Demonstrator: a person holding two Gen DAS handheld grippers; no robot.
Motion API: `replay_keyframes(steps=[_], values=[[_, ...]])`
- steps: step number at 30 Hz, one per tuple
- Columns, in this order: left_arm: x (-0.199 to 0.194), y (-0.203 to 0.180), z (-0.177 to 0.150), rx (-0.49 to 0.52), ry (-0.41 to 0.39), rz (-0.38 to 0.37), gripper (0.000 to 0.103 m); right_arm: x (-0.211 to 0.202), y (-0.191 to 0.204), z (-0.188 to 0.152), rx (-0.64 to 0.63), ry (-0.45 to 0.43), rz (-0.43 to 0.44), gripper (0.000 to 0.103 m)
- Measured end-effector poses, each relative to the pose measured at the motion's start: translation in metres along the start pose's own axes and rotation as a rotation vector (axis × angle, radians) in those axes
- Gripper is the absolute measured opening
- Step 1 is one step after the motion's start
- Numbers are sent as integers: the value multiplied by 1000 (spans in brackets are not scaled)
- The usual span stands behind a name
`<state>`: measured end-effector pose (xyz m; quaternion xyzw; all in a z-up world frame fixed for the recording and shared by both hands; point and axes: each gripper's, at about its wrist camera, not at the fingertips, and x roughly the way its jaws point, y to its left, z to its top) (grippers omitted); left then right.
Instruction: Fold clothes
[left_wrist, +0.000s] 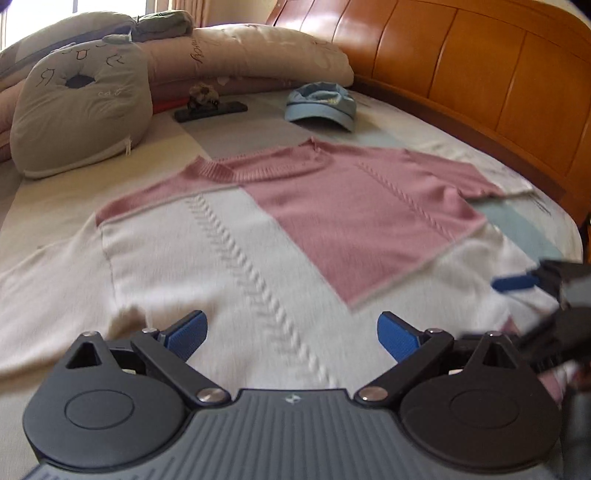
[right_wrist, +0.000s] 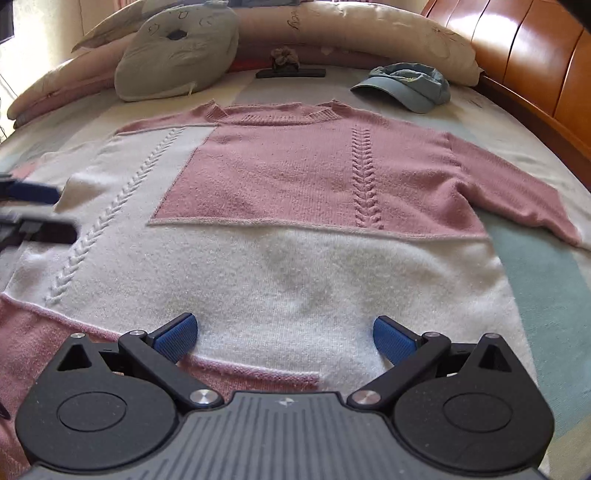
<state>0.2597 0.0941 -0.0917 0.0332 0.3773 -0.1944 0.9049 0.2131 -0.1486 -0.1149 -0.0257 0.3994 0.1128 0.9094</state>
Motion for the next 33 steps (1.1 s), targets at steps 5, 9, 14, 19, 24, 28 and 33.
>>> replay_keyframes(steps=[5, 9, 14, 19, 24, 28, 33], values=[[35, 22, 0, -96, 61, 25, 97, 8, 2, -8, -4, 4, -8, 103], [24, 22, -17, -24, 49, 43, 98, 7, 0, -11, -6, -13, -5, 103], [7, 23, 3, -41, 54, 65, 97, 8, 2, -12, -8, -20, -13, 103], [15, 31, 33, -70, 27, 44, 98, 8, 4, -12, -8, -19, -16, 103], [50, 43, 27, -120, 99, 49, 98, 8, 3, -11, -5, -14, -16, 103], [48, 65, 23, -191, 88, 101, 97, 8, 2, -12, -6, -16, -15, 103], [32, 69, 46, -178, 62, 108, 97, 8, 2, -13, -8, -20, -15, 103]])
